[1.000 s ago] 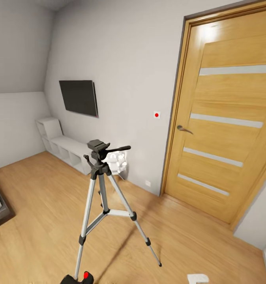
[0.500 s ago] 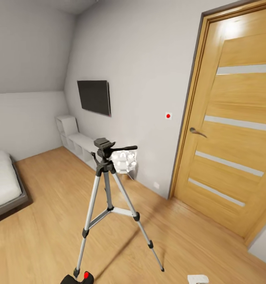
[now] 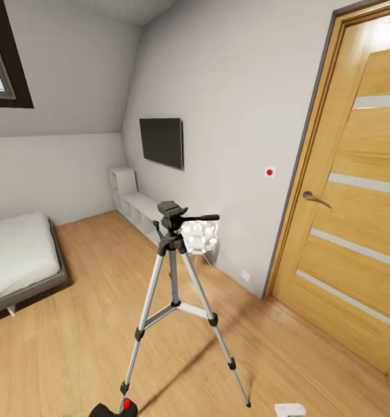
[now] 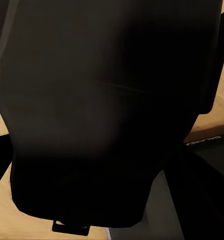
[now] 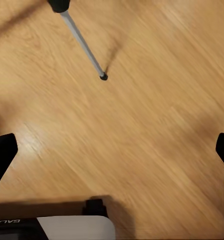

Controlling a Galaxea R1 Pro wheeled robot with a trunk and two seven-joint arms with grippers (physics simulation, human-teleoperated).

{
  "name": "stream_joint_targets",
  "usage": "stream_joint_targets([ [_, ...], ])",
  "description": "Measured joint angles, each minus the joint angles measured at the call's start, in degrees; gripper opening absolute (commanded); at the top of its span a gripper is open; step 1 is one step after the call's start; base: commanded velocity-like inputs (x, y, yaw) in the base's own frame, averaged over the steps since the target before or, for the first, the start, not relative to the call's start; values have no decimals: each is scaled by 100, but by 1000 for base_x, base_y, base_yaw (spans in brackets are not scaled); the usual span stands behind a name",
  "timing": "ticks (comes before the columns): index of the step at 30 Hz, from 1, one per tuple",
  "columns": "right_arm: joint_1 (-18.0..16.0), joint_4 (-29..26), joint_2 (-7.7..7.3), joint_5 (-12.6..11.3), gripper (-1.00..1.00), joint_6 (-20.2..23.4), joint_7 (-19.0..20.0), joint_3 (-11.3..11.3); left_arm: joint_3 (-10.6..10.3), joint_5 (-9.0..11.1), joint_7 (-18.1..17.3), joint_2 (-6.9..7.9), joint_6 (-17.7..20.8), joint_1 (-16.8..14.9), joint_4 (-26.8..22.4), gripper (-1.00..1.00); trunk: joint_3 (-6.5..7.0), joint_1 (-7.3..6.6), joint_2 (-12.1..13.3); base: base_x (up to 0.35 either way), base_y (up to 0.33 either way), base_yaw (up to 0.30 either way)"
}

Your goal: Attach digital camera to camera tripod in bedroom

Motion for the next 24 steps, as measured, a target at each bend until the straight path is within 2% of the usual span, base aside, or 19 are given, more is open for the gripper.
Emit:
stream_joint_targets([
  [6,0,-2,-2,1,100,0,-4,0,0,0,0,0,0,0,0,-100,0,1,0,-35,-232,257],
  [10,0,-6,0,1,100,0,-1,0,0,0,0,-1,-2,-1,2,-100,0,0,0,-44,-37,191],
  [18,1,-7,4,-3,100,0,-3,0,0,-1,1,0,-2,-2,4,-100,0,0,0,-13,-6,39],
  [24,1,-8,3,-2,100,0,-4,-1,0,-1,0,5,-2,-3,4,-100,0,3,0,-215,-1,4],
])
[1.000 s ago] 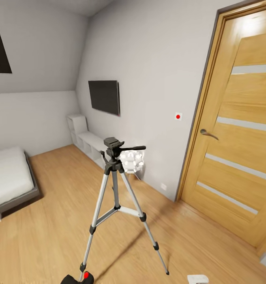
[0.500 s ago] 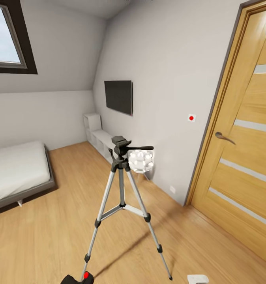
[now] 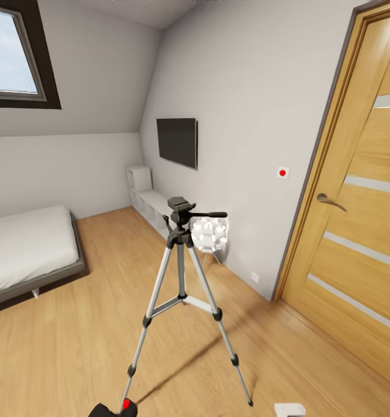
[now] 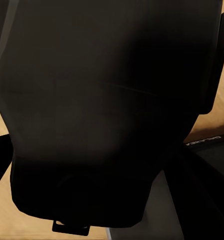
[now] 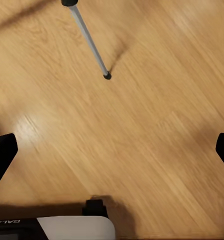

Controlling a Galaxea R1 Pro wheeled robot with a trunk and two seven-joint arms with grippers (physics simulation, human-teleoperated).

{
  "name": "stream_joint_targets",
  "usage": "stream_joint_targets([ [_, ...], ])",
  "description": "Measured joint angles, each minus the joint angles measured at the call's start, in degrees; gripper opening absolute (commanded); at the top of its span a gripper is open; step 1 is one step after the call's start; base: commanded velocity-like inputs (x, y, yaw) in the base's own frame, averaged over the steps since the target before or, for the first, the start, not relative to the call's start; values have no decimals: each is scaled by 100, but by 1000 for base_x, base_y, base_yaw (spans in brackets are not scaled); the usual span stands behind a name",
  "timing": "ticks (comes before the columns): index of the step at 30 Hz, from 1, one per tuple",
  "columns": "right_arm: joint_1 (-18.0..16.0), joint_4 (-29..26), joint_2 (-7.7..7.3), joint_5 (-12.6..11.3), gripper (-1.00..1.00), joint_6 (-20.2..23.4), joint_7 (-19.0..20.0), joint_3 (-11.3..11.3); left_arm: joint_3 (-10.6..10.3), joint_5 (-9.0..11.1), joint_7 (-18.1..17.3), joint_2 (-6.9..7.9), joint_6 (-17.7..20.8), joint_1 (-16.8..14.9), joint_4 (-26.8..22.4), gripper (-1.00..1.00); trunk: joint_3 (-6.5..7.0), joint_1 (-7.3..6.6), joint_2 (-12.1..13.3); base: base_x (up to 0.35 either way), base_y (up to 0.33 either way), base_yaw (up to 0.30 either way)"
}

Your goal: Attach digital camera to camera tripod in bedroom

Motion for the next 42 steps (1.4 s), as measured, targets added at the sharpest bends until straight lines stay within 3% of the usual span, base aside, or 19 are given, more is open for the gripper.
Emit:
stream_joint_targets([
  [8,0,1,-1,1,100,0,-1,0,-1,8,1,3,0,1,-1,-100,0,-3,1,-52,0,46],
  [23,0,1,1,-1,100,0,2,1,-1,9,1,2,0,1,-2,-100,0,-4,0,90,-44,213],
  [33,0,0,-2,-2,100,0,2,1,-1,9,1,2,0,0,0,-100,0,-3,1,25,-8,32],
  [42,0,0,-2,2,100,0,1,1,-1,9,1,3,0,0,0,-100,0,-5,0,227,0,1],
])
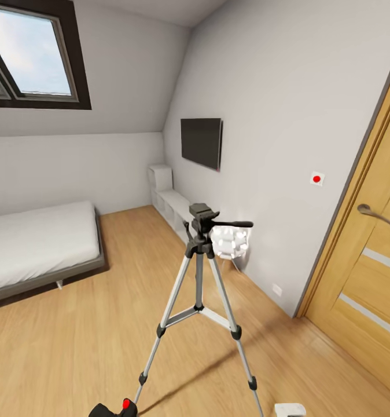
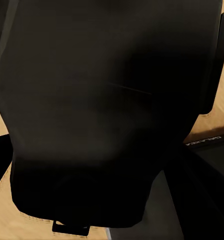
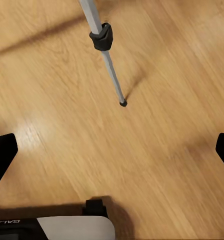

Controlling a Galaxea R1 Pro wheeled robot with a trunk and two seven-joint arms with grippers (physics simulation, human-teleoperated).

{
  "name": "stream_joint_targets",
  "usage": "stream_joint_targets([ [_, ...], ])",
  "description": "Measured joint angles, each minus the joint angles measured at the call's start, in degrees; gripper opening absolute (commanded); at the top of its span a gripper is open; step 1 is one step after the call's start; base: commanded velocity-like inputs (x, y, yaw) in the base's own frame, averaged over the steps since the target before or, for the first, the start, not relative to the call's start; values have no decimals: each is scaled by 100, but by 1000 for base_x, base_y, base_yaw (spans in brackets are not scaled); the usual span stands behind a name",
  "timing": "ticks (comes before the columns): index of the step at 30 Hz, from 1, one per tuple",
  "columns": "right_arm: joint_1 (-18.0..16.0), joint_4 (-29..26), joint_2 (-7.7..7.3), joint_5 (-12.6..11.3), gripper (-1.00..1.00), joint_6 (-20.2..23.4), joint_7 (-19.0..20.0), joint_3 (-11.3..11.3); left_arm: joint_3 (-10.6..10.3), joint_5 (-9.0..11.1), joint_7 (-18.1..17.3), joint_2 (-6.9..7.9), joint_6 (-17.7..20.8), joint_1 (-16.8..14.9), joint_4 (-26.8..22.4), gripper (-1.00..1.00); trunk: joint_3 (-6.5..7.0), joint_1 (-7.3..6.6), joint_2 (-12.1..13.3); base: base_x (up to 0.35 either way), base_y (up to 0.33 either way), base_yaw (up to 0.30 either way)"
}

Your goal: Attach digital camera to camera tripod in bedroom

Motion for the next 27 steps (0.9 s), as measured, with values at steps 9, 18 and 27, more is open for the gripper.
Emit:
stream_joint_targets([
  [9,0,0,-4,0,100,0,-1,0,0,0,0,0,0,0,0,-100,0,2,0,43,0,0],
  [18,0,-4,-5,-2,100,0,-1,0,0,0,0,0,0,0,0,-100,0,2,0,2,0,0],
  [27,0,-9,-5,-4,100,0,-2,0,0,1,0,0,1,0,-1,-100,0,3,0,-45,-46,0],
])
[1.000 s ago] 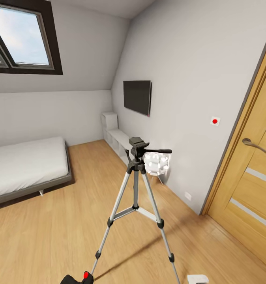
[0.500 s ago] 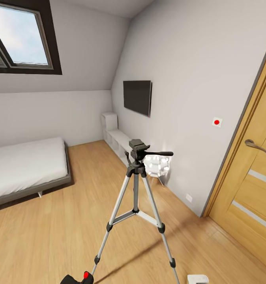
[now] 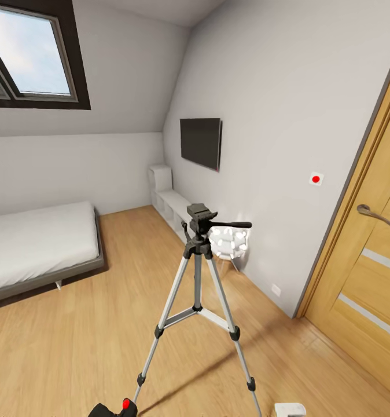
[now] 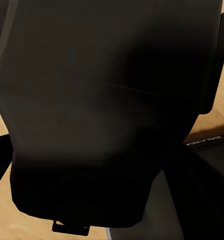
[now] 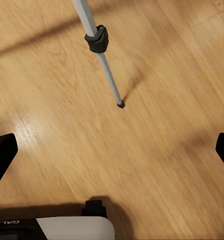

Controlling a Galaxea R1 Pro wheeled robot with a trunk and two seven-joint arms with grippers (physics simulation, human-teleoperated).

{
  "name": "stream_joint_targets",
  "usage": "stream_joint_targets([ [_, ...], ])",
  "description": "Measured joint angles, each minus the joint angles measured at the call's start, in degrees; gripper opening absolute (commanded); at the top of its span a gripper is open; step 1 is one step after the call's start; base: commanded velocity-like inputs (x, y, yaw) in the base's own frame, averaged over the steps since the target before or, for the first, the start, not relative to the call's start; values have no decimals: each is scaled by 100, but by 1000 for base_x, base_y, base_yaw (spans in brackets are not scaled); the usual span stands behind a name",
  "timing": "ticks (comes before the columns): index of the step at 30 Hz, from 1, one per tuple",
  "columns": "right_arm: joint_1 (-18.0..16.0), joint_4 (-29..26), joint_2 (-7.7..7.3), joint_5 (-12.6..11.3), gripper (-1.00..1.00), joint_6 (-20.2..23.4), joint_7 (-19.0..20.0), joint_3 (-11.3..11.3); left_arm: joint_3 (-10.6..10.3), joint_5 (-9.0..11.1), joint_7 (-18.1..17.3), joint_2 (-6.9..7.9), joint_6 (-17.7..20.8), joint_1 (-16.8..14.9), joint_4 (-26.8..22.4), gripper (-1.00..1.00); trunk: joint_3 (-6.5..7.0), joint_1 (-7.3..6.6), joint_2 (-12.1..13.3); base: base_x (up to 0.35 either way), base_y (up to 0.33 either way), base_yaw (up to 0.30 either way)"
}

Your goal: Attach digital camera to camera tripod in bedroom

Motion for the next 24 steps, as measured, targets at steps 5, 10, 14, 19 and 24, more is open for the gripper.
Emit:
stream_joint_targets([
  [5,0,0,0,4,100,0,1,0,0,0,0,0,-1,0,1,-100,0,-1,0,-29,-25,0],
  [10,0,7,1,1,100,0,1,0,0,1,0,0,-1,0,1,-100,0,-1,0,15,-13,4],
  [14,-1,9,3,0,100,0,1,0,0,6,0,0,0,1,-1,-100,0,-3,-1,148,-103,98],
  [19,0,9,3,0,100,0,1,0,0,8,0,0,0,0,-1,-100,0,-2,0,106,-79,99],
  [24,0,9,1,1,100,0,1,0,0,8,0,0,-1,0,0,-100,0,-1,0,24,-18,23],
])
